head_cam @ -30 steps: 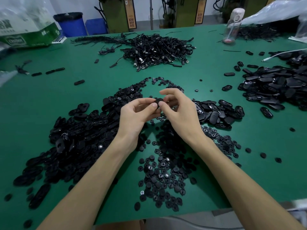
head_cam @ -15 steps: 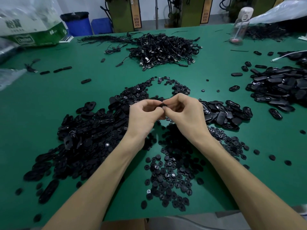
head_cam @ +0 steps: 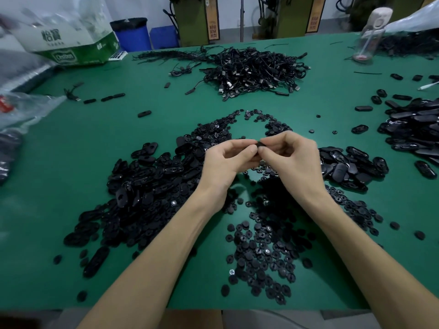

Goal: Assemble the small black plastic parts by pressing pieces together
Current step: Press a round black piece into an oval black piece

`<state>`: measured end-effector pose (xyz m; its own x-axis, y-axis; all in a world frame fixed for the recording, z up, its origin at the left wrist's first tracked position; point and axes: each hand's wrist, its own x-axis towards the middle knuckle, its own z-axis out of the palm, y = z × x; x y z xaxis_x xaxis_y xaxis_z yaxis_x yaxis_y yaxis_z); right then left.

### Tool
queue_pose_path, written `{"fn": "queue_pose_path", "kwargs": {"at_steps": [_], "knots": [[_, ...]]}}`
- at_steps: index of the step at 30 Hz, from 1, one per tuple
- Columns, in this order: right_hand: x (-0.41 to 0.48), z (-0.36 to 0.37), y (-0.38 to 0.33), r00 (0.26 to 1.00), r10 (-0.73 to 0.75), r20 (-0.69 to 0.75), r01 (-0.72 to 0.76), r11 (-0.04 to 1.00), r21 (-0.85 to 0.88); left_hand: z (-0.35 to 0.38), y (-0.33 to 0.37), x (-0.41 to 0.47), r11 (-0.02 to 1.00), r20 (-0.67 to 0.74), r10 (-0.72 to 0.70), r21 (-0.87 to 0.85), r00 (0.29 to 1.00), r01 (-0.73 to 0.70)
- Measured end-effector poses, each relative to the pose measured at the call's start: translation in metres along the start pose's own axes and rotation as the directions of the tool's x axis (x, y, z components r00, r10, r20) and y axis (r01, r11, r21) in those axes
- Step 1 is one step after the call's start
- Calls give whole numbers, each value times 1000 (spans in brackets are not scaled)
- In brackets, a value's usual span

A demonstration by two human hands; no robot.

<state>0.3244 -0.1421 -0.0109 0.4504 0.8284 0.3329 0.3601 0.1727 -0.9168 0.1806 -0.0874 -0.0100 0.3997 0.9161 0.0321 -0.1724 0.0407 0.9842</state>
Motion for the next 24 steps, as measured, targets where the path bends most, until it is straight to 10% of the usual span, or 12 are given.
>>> {"fn": "queue_pose_path", "kwargs": {"at_steps": [24], "knots": [[-6, 6, -1, 995, -34, 92, 34, 999, 0, -5, 0, 5, 946, -95, 123, 312, 988, -88]]}}
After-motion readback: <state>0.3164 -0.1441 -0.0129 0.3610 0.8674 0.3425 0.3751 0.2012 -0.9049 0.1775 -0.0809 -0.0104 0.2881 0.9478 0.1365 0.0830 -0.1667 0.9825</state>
